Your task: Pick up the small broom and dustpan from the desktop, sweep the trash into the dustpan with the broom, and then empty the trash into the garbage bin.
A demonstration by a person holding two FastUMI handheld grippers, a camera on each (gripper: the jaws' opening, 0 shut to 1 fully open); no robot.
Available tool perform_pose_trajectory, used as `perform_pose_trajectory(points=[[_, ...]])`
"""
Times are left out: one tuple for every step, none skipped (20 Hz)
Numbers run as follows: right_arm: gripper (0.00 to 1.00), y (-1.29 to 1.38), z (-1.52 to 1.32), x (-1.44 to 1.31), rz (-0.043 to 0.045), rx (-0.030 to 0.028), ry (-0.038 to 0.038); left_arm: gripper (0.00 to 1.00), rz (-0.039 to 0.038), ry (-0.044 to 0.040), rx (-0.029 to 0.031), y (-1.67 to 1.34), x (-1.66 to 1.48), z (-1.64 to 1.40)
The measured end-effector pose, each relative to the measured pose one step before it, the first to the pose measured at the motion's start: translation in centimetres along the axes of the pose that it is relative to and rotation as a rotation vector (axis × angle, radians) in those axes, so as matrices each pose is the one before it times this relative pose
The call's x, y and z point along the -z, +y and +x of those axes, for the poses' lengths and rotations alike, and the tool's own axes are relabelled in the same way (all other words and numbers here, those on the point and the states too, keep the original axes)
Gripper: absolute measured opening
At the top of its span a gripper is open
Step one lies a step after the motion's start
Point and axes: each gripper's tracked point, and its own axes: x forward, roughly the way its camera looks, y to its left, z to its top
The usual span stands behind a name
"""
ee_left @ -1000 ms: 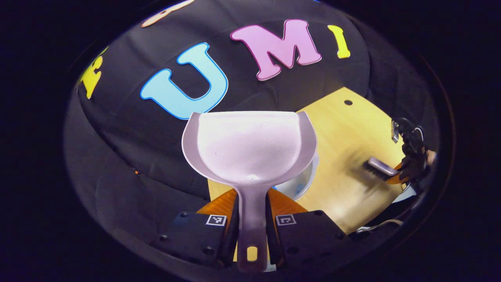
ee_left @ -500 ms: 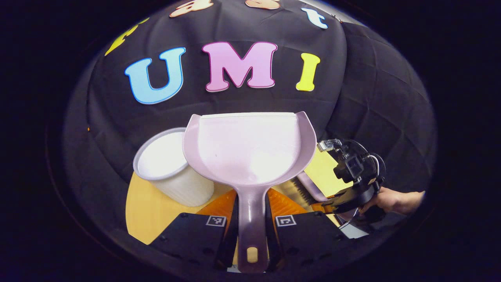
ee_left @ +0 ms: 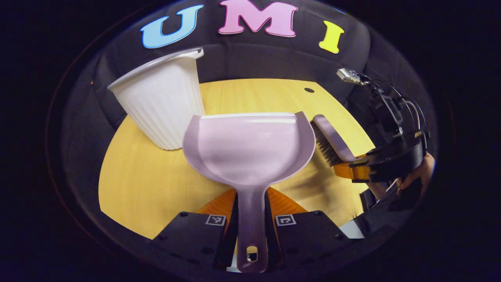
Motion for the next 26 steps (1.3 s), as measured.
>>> perform_pose_trajectory(points=[[0.29, -0.103, -0.08, 0.061, -0.00155, 0.00439, 0.00593, 0.29, -0.00793, 0.01354, -0.005, 0.235, 0.178, 0.704], [0.29, -0.213, -0.139, 0.107, -0.00396, 0.00359, 0.00971, 0.31, -0.00657, 0.01513, -0.01215, -0.101, 0.336, 0.555], [0.29, 0.164, -0.353, -0.089, -0.00499, 0.00099, 0.01118, 0.31, -0.00088, 0.0156, -0.01095, -0.045, 0.016, 0.431], [0.29, -0.076, -0.217, 0.072, -0.00049, 0.00393, 0.0164, 0.31, -0.00482, 0.01513, -0.00719, -0.057, -0.121, 0.216], [0.29, -0.019, -0.564, -0.039, -0.00033, 0.00613, 0.0152, 0.3, -0.00813, 0.00665, -0.00028, -0.155, -0.242, 0.301], [0.29, 0.067, -0.429, 0.009, 0.0033, -0.00122, 0.01241, 0.3, -0.01274, 0.00529, 0.00384, -0.063, -0.083, 0.253], [0.29, 0.148, -0.037, 0.323, 0.00758, -0.00466, 0.01827, 0.3, -0.0095, 0.00642, 0.00368, -0.059, -0.184, 0.095], [0.29, 0.144, -0.192, 0.154, 0.00687, -0.00675, 0.0129, 0.3, -0.00497, 0.00733, -0.0004, -0.046, -0.061, 0.183], [0.29, 0.144, 0.082, 0.176, 0.00328, -0.00337, 0.0082, 0.3, 0.00109, 0.01326, -0.00396, -0.064, -0.092, 0.075], [0.29, 0.113, 0.049, -0.093, -0.00375, -0.00214, 0.00602, 0.3, -0.0012, 0.01361, -0.00624, -0.009, 0.194, 0.215], [0.29, 0.212, 0.325, -0.136, -0.00845, -0.00439, 0.00943, 0.3, 0.00058, 0.01019, -0.00836, -0.052, 0.194, 0.157], [0.29, 0.031, 0.267, -0.059, -0.00774, -0.00173, 0.01041, 0.31, 0.01172, 0.00116, -0.01114, 0.032, -0.08, 0.122], [0.29, 0.107, 0.17, -0.029, -0.00017, -0.00509, 0.00981, 0.3, 0.0142, 0.00599, -0.00948, -0.277, 0.069, 0.009], [0.29, 0.227, 0.024, 0.018, 0.00236, -0.01118, 0.01107, 0.31, 0.00684, 0.00735, -0.00526, -0.198, -0.024, 0.071], [0.29, 0.104, -0.015, 0.268, -0.00224, -0.00467, 0.02913, 0.3, -0.00006, 0.00608, -0.00396, -0.097, 0.008, 0.019], [0.22, 0.074, -0.321, -0.379, -0.00368, -0.00912, -0.00512, 0.3, 0.00032, 0.01232, 0.00254, -0.022, 0.053, 0.113], [0.29, 0.078, -0.035, 0.078, -0.0086, -0.0106, 0.0113, 0.3, -0.00345, 0.02099, 0.01609, -0.146, 0.233, 0.034], [0.32, 0.101, -0.309, 0.179, -0.00665, -0.01821, 0.0173, 0.31, -0.0092, 0.01105, 0.0134, -0.137, -0.018, 0.072], [0.32, 0.51, 0.28, -0.035, -0.00319, -0.01794, 0.01046, 0.33, -0.00356, -0.00248, 0.00034, -0.199, -0.255, -0.125], [0.42, 0.225, -0.016, -0.057, -0.00814, -0.00836, -0.00005, 0.45, 0.00851, -0.00669, -0.01053, -0.012, -0.115, -0.119], [0.48, 0.126, 0.094, 0.099, -0.01243, -0.00284, -0.00518, 0.49, 0.01512, -0.01448, -0.01341, 0.167, -0.407, -0.169], [0.56, 0.043, 0.024, 0.194, -0.01369, 0.01283, -0.0061, 0.62, 0.00977, 0.00551, 0.00565, -0.046, 0.054, -0.244], [0.61, -0.386, -0.626, 0.074, -0.00838, 0.00071, -0.01263, 0.63, 0.00544, 0.00332, 0.0094, -0.168, -0.035, -0.211], [0.81, -0.118, -0.719, -0.026, -0.00155, -0.00096, -0.02228, 0.67, -0.00171, 0.00017, -0.00704, 0.106, 0.119, 0.201], [0.87, -0.162, -0.934, -0.091, -0.00008, 0.00054, -0.03114, 0.72, 0.0046, -0.01091, -0.00872, -0.159, -0.037, -0.288], [0.93, -0.127, -0.925, -0.147, 0.00455, 0.00262, -0.03625, 0.77, 0.00389, -0.02298, -0.00847, 0.006, -0.051, -0.908]])
